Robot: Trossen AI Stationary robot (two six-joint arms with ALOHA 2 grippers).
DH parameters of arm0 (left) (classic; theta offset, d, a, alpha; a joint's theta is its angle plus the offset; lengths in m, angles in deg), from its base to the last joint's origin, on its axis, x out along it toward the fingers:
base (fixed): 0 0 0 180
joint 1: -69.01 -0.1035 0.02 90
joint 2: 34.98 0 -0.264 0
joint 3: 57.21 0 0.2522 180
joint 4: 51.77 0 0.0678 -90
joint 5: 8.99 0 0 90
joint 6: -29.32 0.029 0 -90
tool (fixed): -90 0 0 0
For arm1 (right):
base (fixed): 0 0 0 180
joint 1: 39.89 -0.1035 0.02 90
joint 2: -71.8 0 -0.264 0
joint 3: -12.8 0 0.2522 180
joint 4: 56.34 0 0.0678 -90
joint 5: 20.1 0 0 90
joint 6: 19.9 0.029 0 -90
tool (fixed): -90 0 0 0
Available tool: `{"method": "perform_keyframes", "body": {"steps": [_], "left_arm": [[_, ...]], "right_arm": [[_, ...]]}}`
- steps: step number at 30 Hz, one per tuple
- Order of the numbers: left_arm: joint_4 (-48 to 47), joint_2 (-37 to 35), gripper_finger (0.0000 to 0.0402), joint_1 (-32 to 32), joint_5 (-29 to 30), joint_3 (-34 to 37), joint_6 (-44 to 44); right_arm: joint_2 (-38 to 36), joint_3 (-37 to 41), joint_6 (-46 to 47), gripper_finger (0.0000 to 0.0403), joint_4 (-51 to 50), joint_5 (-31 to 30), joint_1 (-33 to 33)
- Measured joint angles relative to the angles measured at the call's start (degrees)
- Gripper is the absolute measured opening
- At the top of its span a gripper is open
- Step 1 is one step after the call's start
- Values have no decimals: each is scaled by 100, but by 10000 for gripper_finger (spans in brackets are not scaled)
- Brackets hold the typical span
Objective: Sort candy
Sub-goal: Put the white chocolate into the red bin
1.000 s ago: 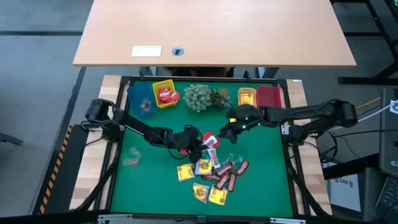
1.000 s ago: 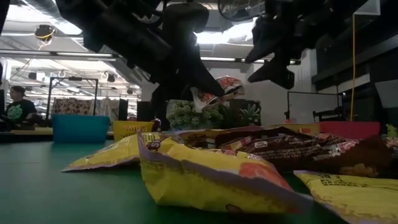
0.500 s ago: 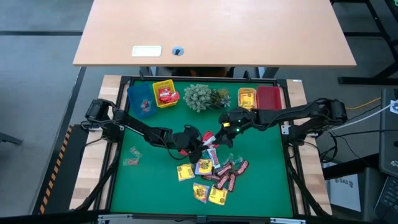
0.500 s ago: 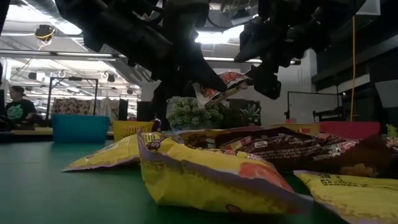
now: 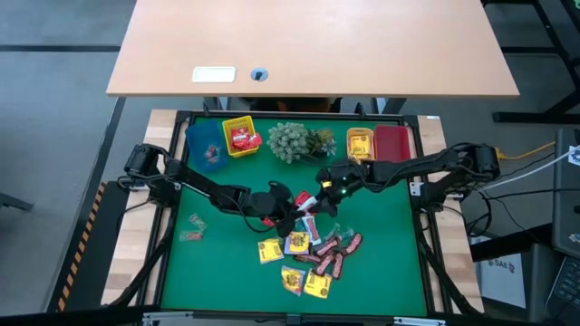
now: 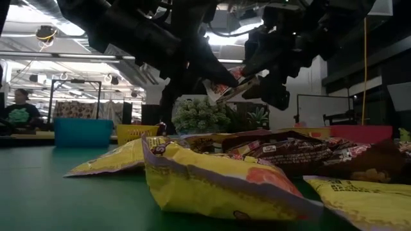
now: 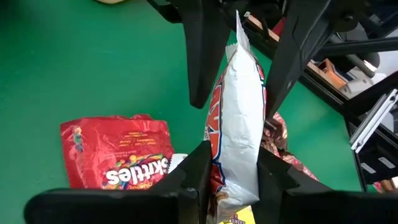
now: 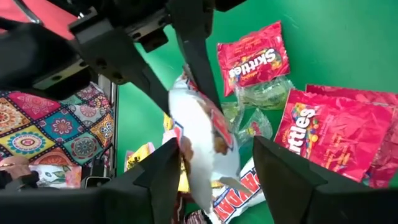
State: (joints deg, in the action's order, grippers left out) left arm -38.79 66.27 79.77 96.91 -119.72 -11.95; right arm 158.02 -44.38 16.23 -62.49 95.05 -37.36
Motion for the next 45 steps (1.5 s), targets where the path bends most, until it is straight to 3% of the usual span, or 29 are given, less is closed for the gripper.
{"method": "perform_keyframes", "body": {"steps": [17,23,45], "left_arm": [[-4,-6,73,7,-6,0,98],[-7,-6,73,17,-5,0,556],[-39,-6,73,9,-7,-2,741]], "right_arm": [[0,2,-41,60,241,-2,-66],[-2,2,-43,59,250,-2,-68],[-2,2,-43,55,254,-2,-66]]}}
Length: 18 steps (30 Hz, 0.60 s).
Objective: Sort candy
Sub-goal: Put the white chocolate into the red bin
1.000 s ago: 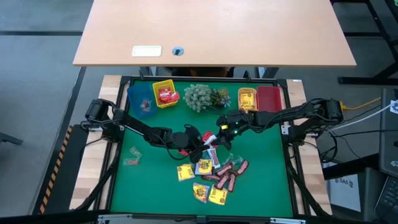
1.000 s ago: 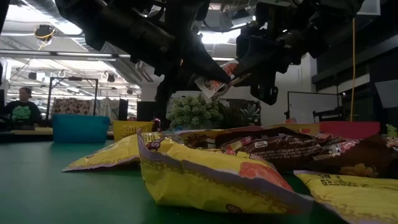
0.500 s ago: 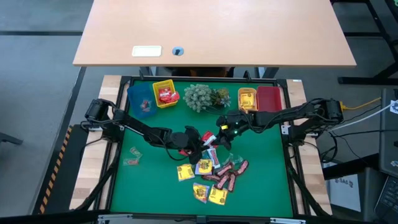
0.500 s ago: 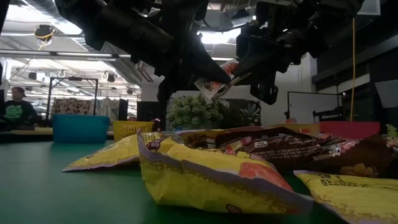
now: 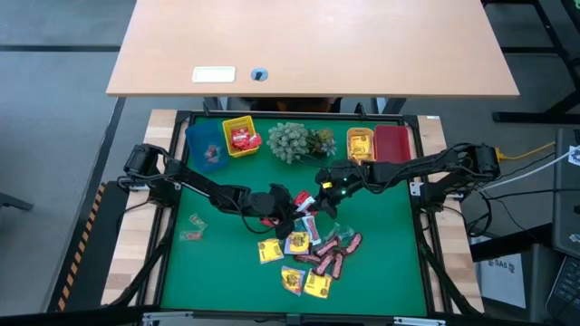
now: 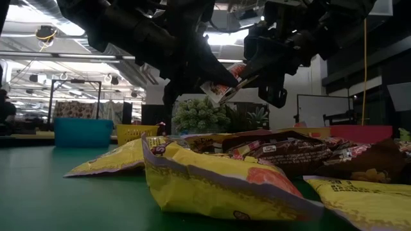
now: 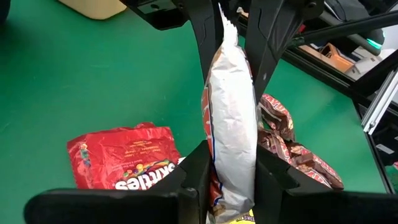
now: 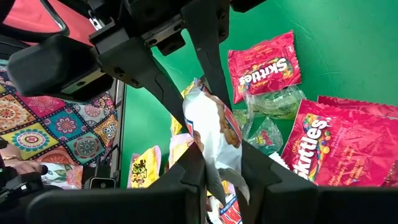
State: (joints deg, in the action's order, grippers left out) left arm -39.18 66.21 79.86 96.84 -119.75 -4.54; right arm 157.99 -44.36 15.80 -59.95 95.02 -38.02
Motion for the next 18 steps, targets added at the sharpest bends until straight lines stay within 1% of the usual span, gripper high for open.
{"method": "perform_keyframes", "body": {"steps": [11,16,18], "left_arm": [[13,0,74,-2,-140,0,2],[22,0,74,-2,-134,0,6],[24,0,73,2,-3,0,4]], "right_arm": [[0,0,0,55,-2,4,-2],[-4,0,0,55,-4,4,-2],[-6,0,0,55,-4,0,-2]]}}
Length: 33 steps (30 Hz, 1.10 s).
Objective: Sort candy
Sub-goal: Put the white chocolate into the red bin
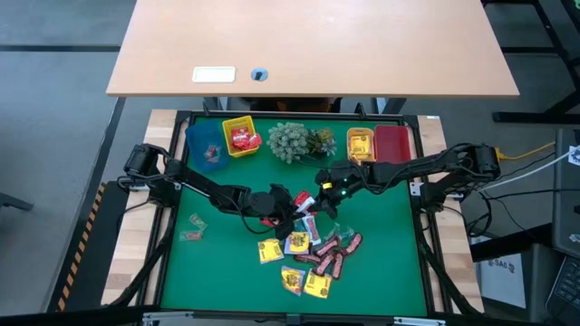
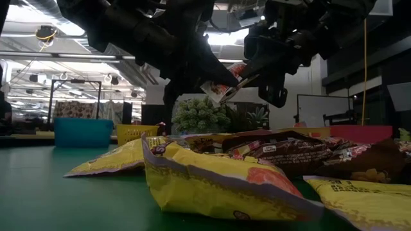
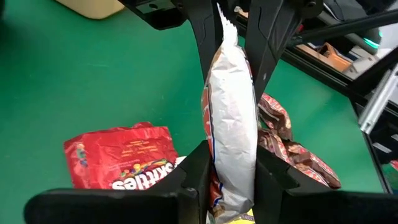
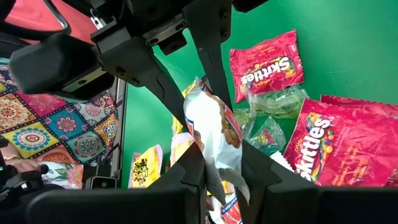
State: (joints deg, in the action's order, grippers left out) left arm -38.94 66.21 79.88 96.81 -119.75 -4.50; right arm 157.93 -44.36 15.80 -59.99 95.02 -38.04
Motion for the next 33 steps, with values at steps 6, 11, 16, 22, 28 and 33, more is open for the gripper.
{"method": "perform_keyframes", "body": {"steps": [6,11,16,22,28,33], "left_arm": [[-8,2,74,-13,230,0,7],[20,7,82,-43,-2,1,-9],[53,9,137,-65,-9,2,-9],[72,9,187,-89,10,2,-7],[59,9,191,-87,10,2,-7],[52,9,191,-86,8,2,-4]], "right_arm": [[-2,0,0,56,-3,-17,9],[-2,0,0,56,-11,2,5],[-5,0,0,56,4,13,2],[-397,-182,-130,56,-672,-4,111],[-1180,-876,-880,56,-2898,-801,454],[-1753,-1425,-1442,56,-4751,-1940,804]]}}
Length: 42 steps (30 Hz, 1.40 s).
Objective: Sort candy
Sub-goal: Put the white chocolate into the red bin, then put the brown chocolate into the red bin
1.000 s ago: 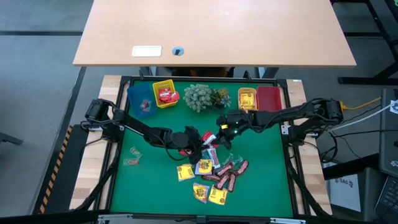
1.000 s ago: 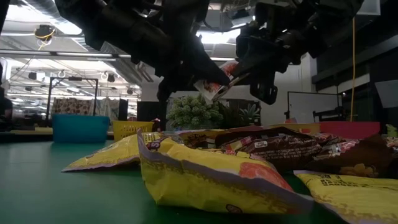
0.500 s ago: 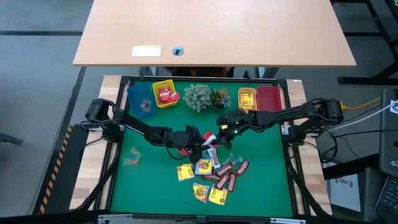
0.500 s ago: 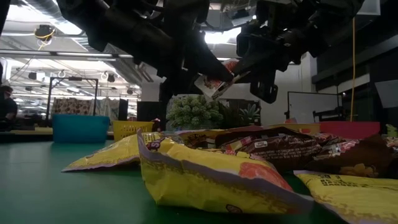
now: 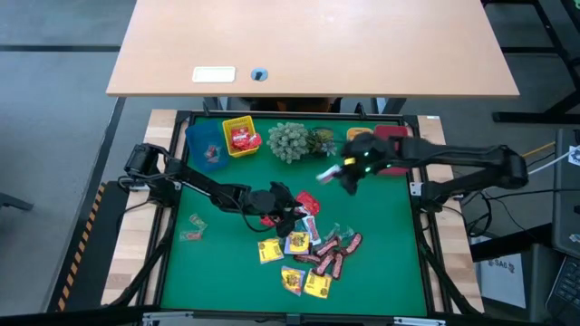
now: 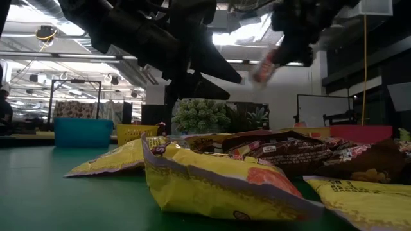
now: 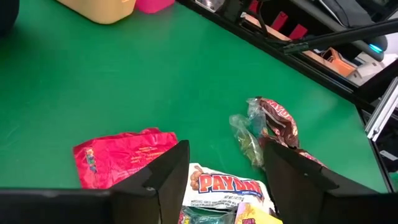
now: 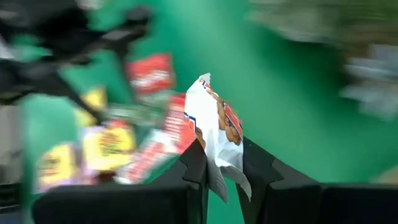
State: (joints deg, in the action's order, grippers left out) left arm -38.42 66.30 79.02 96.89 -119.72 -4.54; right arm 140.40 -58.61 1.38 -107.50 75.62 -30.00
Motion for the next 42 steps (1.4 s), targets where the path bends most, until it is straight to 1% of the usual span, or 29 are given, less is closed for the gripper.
{"method": "perform_keyframes", "body": {"steps": [4,9,12,20,25,28,31,38,42], "left_arm": [[-6,0,191,1,-2,0,2],[-7,0,190,1,-2,0,4],[-9,0,190,1,-4,0,4],[-38,0,190,1,7,0,4],[-101,0,190,1,7,0,7],[-101,0,190,1,9,0,7],[-98,0,190,1,10,0,6],[-97,0,190,3,12,0,6],[-96,0,190,3,13,0,4]], "right_arm": [[-381,-227,-81,56,-1180,-983,351],[-782,-250,-81,56,-2234,-2191,912],[-885,-250,-17,56,-2671,-2670,1308],[-899,-247,-48,56,-3206,-2719,2345],[-886,-247,-99,56,-3460,-3088,2805],[-886,-247,-101,63,-3523,-3065,2988],[-886,-247,-101,93,-3529,-3019,3088],[-886,-247,-125,197,-3535,-3067,3104],[-886,-247,-116,232,-3600,-3065,3104]]}}
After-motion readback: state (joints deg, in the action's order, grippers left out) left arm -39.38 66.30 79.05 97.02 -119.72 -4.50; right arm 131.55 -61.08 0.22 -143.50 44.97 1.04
